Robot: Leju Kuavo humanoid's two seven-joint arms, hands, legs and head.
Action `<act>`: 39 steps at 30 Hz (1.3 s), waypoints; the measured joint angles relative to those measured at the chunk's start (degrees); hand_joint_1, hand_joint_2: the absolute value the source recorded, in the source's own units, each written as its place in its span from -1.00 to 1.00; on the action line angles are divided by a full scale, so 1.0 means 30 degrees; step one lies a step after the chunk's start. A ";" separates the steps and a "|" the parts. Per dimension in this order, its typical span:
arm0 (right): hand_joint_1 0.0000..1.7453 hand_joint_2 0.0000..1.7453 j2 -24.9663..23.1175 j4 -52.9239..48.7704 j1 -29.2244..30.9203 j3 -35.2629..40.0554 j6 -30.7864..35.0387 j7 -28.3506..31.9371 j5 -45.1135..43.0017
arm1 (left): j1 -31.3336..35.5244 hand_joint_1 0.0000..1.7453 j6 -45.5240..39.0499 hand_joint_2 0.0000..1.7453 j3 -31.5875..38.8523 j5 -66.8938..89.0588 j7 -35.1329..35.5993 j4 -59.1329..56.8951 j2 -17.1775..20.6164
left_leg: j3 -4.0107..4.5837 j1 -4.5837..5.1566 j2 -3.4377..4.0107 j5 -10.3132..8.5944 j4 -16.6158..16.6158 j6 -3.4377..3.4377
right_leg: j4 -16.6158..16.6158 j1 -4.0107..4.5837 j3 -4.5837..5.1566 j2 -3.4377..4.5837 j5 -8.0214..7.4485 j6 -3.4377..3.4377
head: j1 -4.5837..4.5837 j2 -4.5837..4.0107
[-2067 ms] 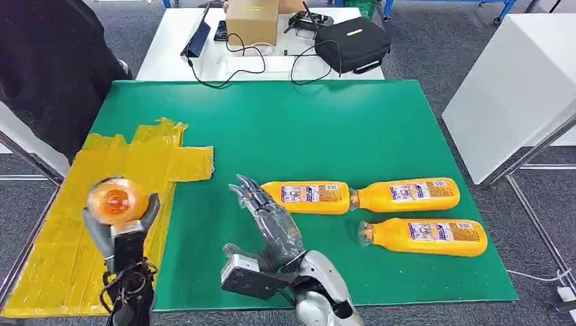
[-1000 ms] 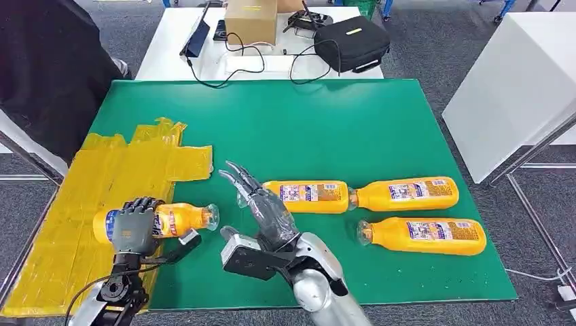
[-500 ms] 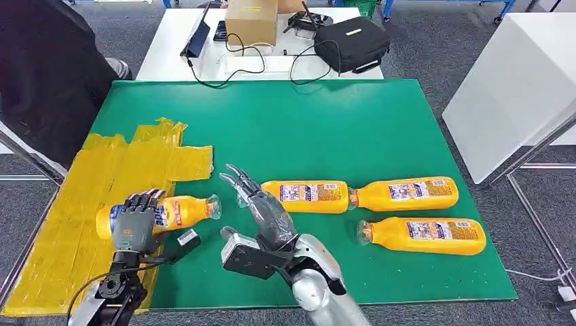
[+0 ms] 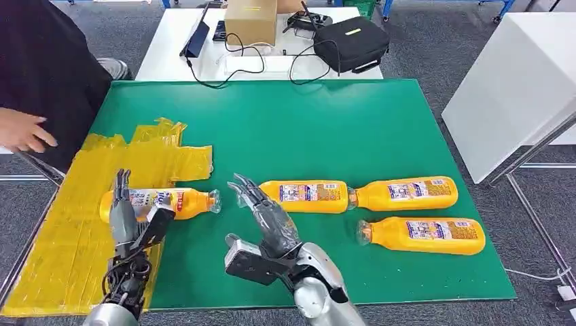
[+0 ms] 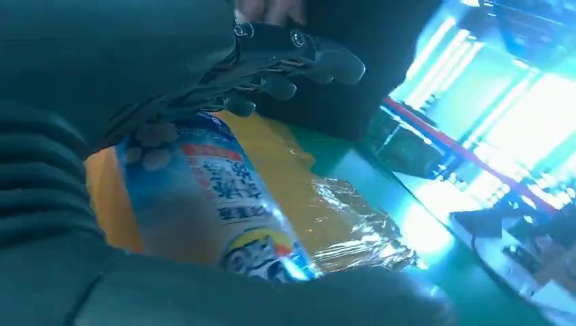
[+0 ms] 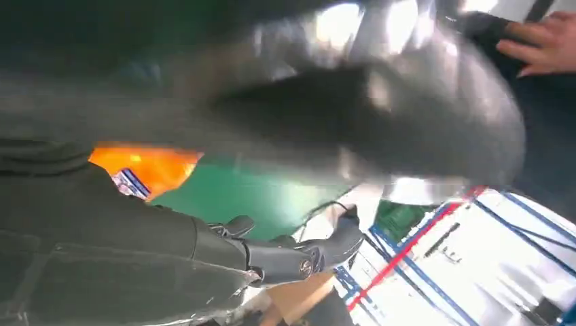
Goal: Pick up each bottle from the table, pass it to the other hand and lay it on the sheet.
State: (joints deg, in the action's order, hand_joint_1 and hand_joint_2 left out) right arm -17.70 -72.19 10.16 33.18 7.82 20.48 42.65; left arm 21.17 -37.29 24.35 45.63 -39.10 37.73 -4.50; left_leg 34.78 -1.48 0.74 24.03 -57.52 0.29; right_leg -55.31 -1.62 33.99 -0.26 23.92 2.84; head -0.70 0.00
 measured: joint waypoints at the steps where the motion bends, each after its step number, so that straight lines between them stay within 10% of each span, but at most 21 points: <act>1: -1.00 1.00 0.0000 0.0051 0.0000 -0.0139 0.0022 -0.0043 0.0219 | 0.0076 -1.00 0.0022 -1.00 -0.0007 -0.0728 -0.0029 0.0029 -0.0160 | -0.0001 0.0000 0.0000 0.0000 0.0000 0.0000 | 0.0000 -0.0001 -0.0003 0.0000 0.0000 0.0000 | 0.0000 0.0000; 6: -1.00 1.00 0.0000 0.0495 -0.0059 -0.0685 0.0305 0.0030 0.0814 | -0.0034 -1.00 0.0527 -1.00 -0.0268 -0.2777 -0.0044 0.0716 -0.0575 | 0.0002 0.0002 0.0006 -0.0001 -0.0001 0.0001 | 0.0000 -0.0001 -0.0001 0.0003 -0.0001 0.0000 | 0.0000 0.0000; 7: -1.00 -1.00 0.0007 0.0582 -0.0059 -0.0800 0.0472 -0.0050 0.1061 | -0.0185 -1.00 0.1399 -1.00 -0.0400 -0.4061 -0.0050 0.1250 -0.0618 | 0.0001 0.0001 0.0008 -0.0001 -0.0001 0.0001 | 0.0000 0.0000 0.0001 0.0004 -0.0001 0.0000 | -0.0007 0.0000; 11: -1.00 -1.00 0.0146 0.0889 -0.0053 -0.1742 0.1093 -0.0677 0.2164 | -0.0536 -1.00 0.8006 -1.00 -0.0634 -0.9537 0.0190 0.3288 -0.0910 | 0.0001 0.0001 -0.0009 -0.0003 -0.0002 0.0004 | 0.0001 -0.0001 -0.0003 -0.0015 0.0000 0.0000 | -0.0007 0.0000; 12: -1.00 1.00 0.0219 0.0962 -0.0053 -0.2048 0.1195 -0.0809 0.2397 | -0.0581 -1.00 0.9543 -1.00 -0.0729 -1.0053 0.0321 0.3673 -0.0976 | 0.0001 0.0002 -0.0011 -0.0003 -0.0002 0.0004 | 0.0002 -0.0002 -0.0001 -0.0015 0.0000 0.0000 | -0.0007 0.0000; 18: -1.00 1.00 0.0605 0.1239 -0.0041 -0.3950 0.1457 -0.1516 0.3716 | -0.1302 -1.00 1.3413 -1.00 -0.2201 -1.1422 0.0809 0.6093 -0.1872 | 0.0016 0.0035 0.0008 -0.0008 -0.0008 0.0013 | 0.0002 -0.0029 0.0002 -0.0002 -0.0014 0.0005 | 0.0000 0.0000; 39: -1.00 1.00 0.1180 0.2172 0.0362 -0.6827 0.1647 -0.2608 0.5318 | -0.2853 -1.00 1.3974 -1.00 -0.5625 -1.2449 0.1443 1.2400 -0.2790 | 0.0026 0.0031 -0.0008 -0.0010 -0.0008 0.0015 | 0.0001 -0.0025 0.0012 -0.0010 -0.0012 0.0005 | -0.0007 0.0000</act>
State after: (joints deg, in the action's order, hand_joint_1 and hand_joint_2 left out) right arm -14.16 -65.68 11.24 12.70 12.77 12.65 58.60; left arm 12.61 4.63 7.47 8.28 -34.77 74.93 -12.87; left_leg 34.86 -1.39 0.72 24.00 -57.55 0.33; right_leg -55.30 -1.70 34.02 -0.28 23.88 2.85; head -0.72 0.00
